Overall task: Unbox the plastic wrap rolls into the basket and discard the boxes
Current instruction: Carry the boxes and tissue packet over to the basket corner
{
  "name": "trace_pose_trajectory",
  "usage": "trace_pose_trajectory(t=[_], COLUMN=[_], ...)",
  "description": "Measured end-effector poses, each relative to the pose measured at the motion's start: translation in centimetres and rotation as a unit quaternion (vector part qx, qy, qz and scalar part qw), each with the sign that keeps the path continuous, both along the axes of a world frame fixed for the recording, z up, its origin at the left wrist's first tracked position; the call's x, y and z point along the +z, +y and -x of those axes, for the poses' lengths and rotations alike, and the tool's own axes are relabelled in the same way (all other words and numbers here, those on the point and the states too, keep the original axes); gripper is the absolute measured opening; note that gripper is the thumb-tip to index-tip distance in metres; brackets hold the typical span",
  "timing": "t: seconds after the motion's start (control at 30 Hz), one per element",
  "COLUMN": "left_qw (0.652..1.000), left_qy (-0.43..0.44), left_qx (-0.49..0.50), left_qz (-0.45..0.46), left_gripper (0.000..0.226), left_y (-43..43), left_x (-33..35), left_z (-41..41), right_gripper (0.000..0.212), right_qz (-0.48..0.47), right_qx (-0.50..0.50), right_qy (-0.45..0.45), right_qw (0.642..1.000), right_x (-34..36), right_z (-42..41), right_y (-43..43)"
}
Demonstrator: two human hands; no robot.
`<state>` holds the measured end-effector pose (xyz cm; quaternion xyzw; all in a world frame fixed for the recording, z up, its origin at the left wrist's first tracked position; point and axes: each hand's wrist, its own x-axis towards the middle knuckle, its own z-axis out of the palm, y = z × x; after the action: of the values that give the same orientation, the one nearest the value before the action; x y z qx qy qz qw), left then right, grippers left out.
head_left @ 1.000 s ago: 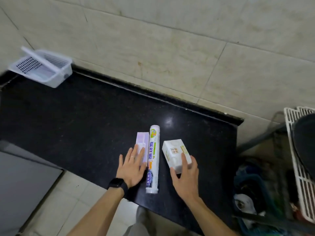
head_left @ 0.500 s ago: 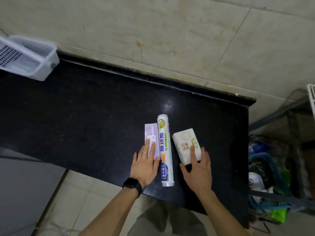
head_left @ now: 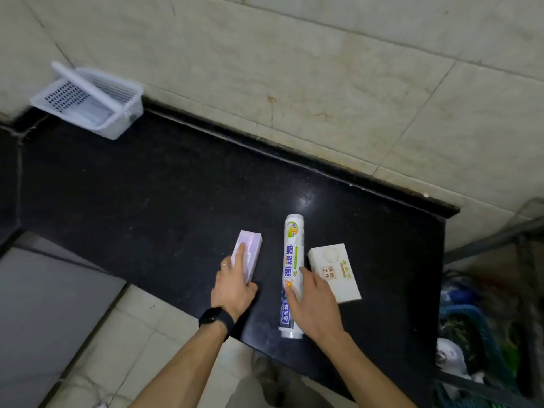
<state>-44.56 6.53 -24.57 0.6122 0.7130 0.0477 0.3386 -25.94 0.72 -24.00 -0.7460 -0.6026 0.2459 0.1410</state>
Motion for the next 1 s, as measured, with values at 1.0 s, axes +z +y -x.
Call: trace_pose_trajectory(t=[1.0], left_qw=[0.991], left_qy=[0.010], left_qx=[0.112], left_qz=[-0.069], left_gripper=[0.079], left_y=[-4.5], left_x=[3.2], left_z=[8.1], right_gripper=[0.052], right_qz=[0.134], right_qx=[-0.026], right_qy=[0.130], right_qw=[0.982], right_x=[0.9], right_z=[2.1], right_y=[0.5])
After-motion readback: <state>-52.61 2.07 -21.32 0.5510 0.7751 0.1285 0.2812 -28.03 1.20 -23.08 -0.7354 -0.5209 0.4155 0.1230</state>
